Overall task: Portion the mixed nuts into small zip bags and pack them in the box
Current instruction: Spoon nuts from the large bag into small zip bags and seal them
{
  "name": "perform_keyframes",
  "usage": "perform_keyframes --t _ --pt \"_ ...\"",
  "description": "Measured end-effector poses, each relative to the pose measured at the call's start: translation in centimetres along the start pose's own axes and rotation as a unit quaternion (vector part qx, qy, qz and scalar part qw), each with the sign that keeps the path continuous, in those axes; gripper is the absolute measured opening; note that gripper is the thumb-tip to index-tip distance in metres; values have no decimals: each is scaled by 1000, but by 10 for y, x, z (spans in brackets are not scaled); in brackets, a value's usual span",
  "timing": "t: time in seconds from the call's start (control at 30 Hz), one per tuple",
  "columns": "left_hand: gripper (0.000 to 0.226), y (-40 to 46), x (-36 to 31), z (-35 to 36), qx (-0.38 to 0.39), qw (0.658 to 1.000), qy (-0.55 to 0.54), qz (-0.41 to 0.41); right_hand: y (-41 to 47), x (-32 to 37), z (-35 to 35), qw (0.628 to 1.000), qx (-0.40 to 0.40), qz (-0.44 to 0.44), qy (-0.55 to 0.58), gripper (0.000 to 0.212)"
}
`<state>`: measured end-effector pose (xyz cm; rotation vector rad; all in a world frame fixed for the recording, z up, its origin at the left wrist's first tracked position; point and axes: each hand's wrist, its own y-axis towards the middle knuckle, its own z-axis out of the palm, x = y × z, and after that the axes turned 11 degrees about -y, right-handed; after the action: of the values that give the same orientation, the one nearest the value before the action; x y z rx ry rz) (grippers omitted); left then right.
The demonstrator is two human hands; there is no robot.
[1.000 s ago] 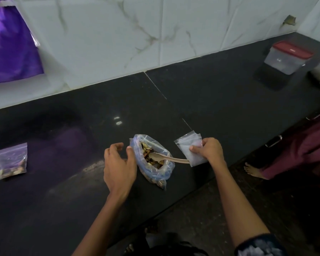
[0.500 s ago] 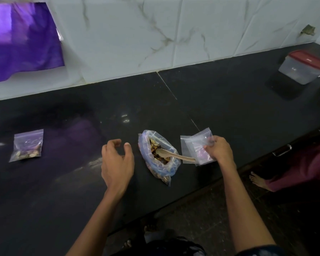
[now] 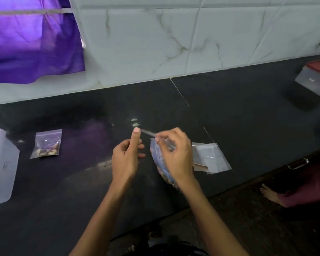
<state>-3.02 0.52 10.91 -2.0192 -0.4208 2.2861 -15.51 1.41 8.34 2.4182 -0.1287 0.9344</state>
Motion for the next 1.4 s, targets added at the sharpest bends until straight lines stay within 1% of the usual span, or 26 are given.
perform_keyframes --t 0.07,0.13,0.17,0.2,0.23,0.27,0.3,0.33,0.37,0.4,0.43,0.47,0.5,0.57,0.63,0.67,0.73,0.83,0.97,1.07,1.13,1.2,1.27,1.33,1.37,1.4 --pt "37 1 -4 -4 -2 1000 2 -3 -12 -3 19 998 -20 -31 -50 12" --pt "25 3 -4 -10 -6 1000 19 6 -18 -4 28 995 -38 -59 -68 13" --pt "22 4 -3 -13 -11 1000 26 9 -19 -4 30 994 -36 -73 -75 14" --pt "22 6 -2 -16 -14 999 32 10 -19 -4 31 993 -12 -77 -86 16" --pt "21 7 0 -18 -15 999 36 11 -17 -2 30 992 38 -68 -98 22" --pt "22 8 0 -20 -14 999 39 15 -15 1 28 987 107 -54 -109 31" --pt "23 8 0 -22 -12 999 45 23 -14 5 24 979 177 -33 -100 42" --pt "25 8 0 -23 -10 998 51 34 -12 12 20 974 217 -10 -57 48" --pt "25 9 0 -24 -9 997 58 47 -9 17 17 975 221 21 12 48" --pt "22 9 0 -24 -10 996 62 62 -6 24 14 972 208 63 88 42" --pt "19 8 0 -24 -13 995 61 77 -2 29 15 960 203 114 156 34" --pt "18 8 0 -23 -17 994 58 93 2 33 17 943 209 160 202 25" --pt "20 7 0 -22 -18 992 57 110 5 36 20 933 212 190 220 19" --pt "22 5 1 -20 -12 988 58 141 8 38 28 933 198 206 217 16" --pt "21 5 5 -19 -5 984 72 161 7 38 32 941 179 195 212 10" --pt "21 7 6 -20 -3 983 82 162 7 36 33 944 180 186 204 9" --pt "22 13 8 -24 13 983 101 151 7 32 34 947 193 173 187 15" --pt "25 20 5 -29 46 981 127 141 10 30 35 948 192 183 178 18" --pt "13 24 1 -33 64 979 135 139 16 31 39 937 186 222 197 16" --pt "13 29 -2 -39 95 976 138 137 21 31 36 907 201 280 242 20" --pt "14 33 -4 -42 125 976 140 115 23 31 36 886 224 310 261 25" --pt "14 37 -2 -46 138 977 136 89 25 30 38 867 250 334 273 28" --pt "11 40 -1 -49 150 982 102 53 26 29 39 846 276 354 288 31" --pt "8 40 -2 -50 158 986 45 8 27 25 38 821 298 363 324 33" --pt "12 41 -2 -50 154 988 30 -6 28 23 37 809 307 363 345 31" --pt "16 42 -1 -50 145 989 37 -3 28 22 35 802 317 360 357 29"
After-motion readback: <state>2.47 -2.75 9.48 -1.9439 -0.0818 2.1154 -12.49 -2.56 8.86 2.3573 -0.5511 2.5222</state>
